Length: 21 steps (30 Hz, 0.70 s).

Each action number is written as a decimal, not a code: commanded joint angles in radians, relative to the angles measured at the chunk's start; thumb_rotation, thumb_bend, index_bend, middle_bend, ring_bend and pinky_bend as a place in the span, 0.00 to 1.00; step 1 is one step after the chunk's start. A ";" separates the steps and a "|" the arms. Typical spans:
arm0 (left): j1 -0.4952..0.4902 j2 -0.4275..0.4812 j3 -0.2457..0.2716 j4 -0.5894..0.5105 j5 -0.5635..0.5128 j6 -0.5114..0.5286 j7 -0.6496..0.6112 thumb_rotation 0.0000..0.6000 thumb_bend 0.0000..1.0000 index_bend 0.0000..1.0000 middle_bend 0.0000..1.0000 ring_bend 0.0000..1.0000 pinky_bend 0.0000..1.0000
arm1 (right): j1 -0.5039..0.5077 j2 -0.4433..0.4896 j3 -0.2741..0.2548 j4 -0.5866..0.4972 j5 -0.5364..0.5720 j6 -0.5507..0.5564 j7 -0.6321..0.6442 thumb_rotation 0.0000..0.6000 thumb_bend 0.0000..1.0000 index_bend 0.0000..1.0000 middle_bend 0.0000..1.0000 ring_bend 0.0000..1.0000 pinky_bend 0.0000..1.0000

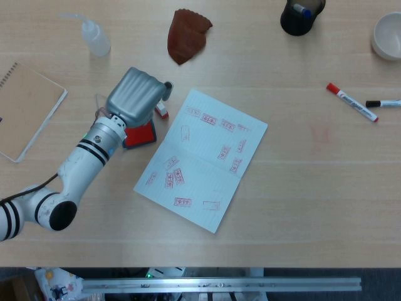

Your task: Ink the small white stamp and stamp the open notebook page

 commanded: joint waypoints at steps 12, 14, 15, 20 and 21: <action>-0.058 -0.096 0.017 0.111 -0.055 -0.019 0.048 1.00 0.21 0.47 1.00 1.00 1.00 | -0.004 0.004 -0.004 0.000 0.003 0.001 -0.001 1.00 0.21 0.34 0.40 0.33 0.39; -0.067 -0.109 0.020 0.130 -0.060 -0.024 0.057 1.00 0.21 0.47 1.00 1.00 1.00 | -0.006 0.005 -0.005 -0.001 0.005 0.003 -0.002 1.00 0.21 0.34 0.40 0.33 0.39; -0.071 -0.114 0.021 0.139 -0.062 -0.026 0.061 1.00 0.21 0.47 1.00 1.00 1.00 | -0.007 0.006 -0.005 -0.001 0.006 0.004 -0.002 1.00 0.21 0.34 0.40 0.33 0.39; -0.090 -0.141 0.030 0.186 -0.079 -0.042 0.081 1.00 0.21 0.46 1.00 1.00 1.00 | -0.012 0.009 -0.006 -0.003 0.011 0.008 -0.005 1.00 0.21 0.34 0.40 0.33 0.39; -0.093 -0.146 0.033 0.193 -0.081 -0.045 0.087 1.00 0.21 0.46 1.00 1.00 1.00 | -0.013 0.010 -0.006 -0.003 0.012 0.008 -0.005 1.00 0.21 0.34 0.40 0.33 0.39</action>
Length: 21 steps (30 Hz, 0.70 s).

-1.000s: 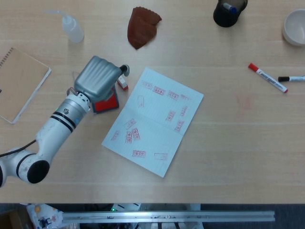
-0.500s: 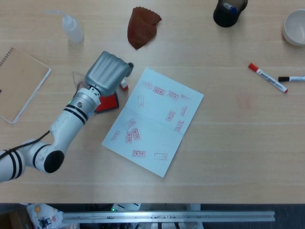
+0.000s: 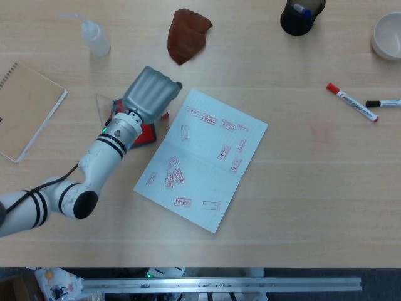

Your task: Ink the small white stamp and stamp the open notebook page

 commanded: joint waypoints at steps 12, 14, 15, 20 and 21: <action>-0.026 -0.067 0.033 0.089 -0.013 -0.019 0.033 1.00 0.21 0.45 1.00 1.00 1.00 | -0.004 0.001 -0.001 0.002 0.006 0.000 -0.002 1.00 0.21 0.34 0.40 0.33 0.39; -0.029 -0.072 0.036 0.099 -0.014 -0.023 0.034 1.00 0.21 0.45 1.00 1.00 1.00 | -0.005 0.001 -0.001 0.003 0.007 0.001 -0.002 1.00 0.21 0.34 0.40 0.33 0.39; -0.030 -0.074 0.037 0.104 -0.013 -0.023 0.036 1.00 0.21 0.45 1.00 1.00 1.00 | -0.006 0.001 -0.001 0.005 0.009 0.000 -0.001 1.00 0.21 0.34 0.40 0.33 0.39; -0.032 -0.082 0.045 0.129 -0.008 -0.028 0.031 1.00 0.21 0.45 1.00 1.00 1.00 | -0.007 -0.001 -0.002 0.008 0.012 -0.002 -0.001 1.00 0.21 0.34 0.40 0.33 0.39; -0.032 -0.084 0.046 0.134 -0.006 -0.029 0.029 1.00 0.21 0.45 1.00 1.00 1.00 | -0.007 -0.001 -0.002 0.008 0.012 -0.002 -0.001 1.00 0.21 0.34 0.40 0.33 0.39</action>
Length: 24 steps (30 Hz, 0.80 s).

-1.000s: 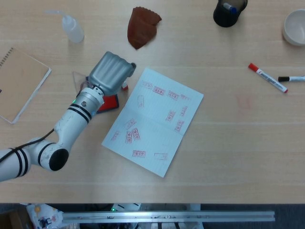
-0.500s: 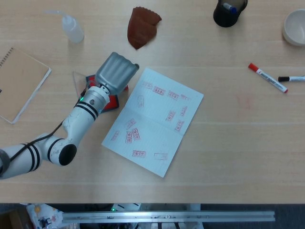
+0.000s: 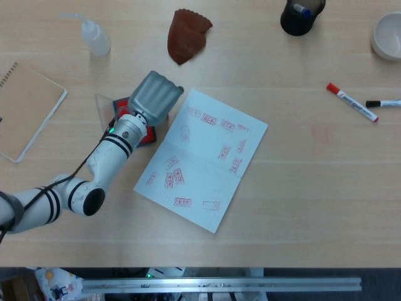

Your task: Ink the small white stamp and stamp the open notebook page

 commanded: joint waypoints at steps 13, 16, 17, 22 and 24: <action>0.011 -0.031 0.027 0.077 0.045 -0.011 -0.046 1.00 0.21 0.45 1.00 1.00 1.00 | 0.001 -0.001 -0.001 -0.006 0.006 -0.005 -0.013 1.00 0.21 0.34 0.40 0.33 0.39; 0.015 -0.038 0.028 0.093 0.053 -0.012 -0.059 1.00 0.21 0.46 1.00 1.00 1.00 | 0.001 0.000 0.000 -0.010 0.006 -0.006 -0.016 1.00 0.21 0.34 0.40 0.33 0.39; 0.016 -0.041 0.028 0.098 0.056 -0.012 -0.064 1.00 0.21 0.46 1.00 1.00 1.00 | 0.001 0.000 0.000 -0.011 0.006 -0.006 -0.017 1.00 0.21 0.34 0.40 0.33 0.39; 0.018 -0.050 0.027 0.123 0.070 -0.015 -0.080 1.00 0.21 0.47 1.00 1.00 1.00 | 0.001 0.002 0.000 -0.017 0.008 -0.005 -0.023 1.00 0.21 0.34 0.40 0.33 0.39; 0.019 -0.053 0.027 0.131 0.075 -0.017 -0.087 1.00 0.22 0.47 1.00 1.00 1.00 | 0.000 0.002 -0.001 -0.018 0.010 -0.005 -0.025 1.00 0.21 0.34 0.40 0.33 0.39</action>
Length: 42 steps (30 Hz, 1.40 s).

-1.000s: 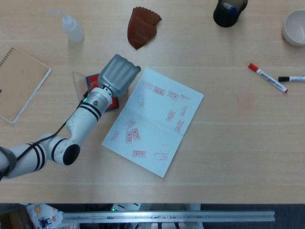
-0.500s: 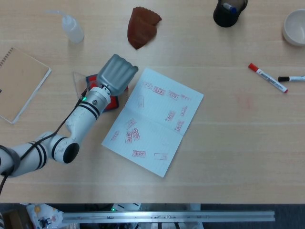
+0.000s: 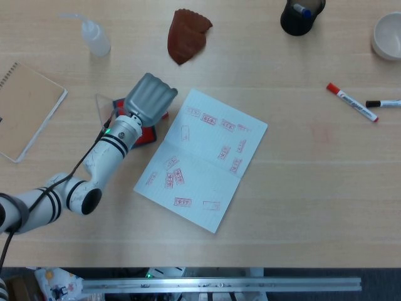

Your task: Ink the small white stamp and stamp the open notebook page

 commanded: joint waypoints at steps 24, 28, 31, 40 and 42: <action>0.011 -0.020 -0.012 0.038 0.035 -0.015 -0.039 1.00 0.28 0.50 1.00 1.00 1.00 | -0.004 0.004 -0.002 -0.017 0.005 0.003 -0.017 1.00 0.21 0.34 0.40 0.33 0.39; 0.013 -0.021 -0.012 0.039 0.037 -0.016 -0.040 1.00 0.30 0.50 1.00 1.00 1.00 | -0.004 0.004 -0.003 -0.018 0.003 0.003 -0.018 1.00 0.21 0.34 0.40 0.33 0.39; 0.013 -0.022 -0.013 0.040 0.038 -0.018 -0.042 1.00 0.33 0.50 1.00 1.00 1.00 | -0.005 0.004 -0.003 -0.018 0.005 0.003 -0.018 1.00 0.21 0.34 0.40 0.33 0.39; 0.014 -0.024 -0.016 0.040 0.038 -0.025 -0.039 1.00 0.35 0.50 1.00 1.00 1.00 | -0.007 0.004 -0.004 -0.017 0.007 0.004 -0.019 1.00 0.21 0.34 0.40 0.33 0.39; 0.014 -0.024 -0.016 0.039 0.039 -0.026 -0.039 1.00 0.36 0.50 1.00 1.00 1.00 | -0.007 0.004 -0.003 -0.017 0.006 0.004 -0.018 1.00 0.21 0.34 0.40 0.33 0.39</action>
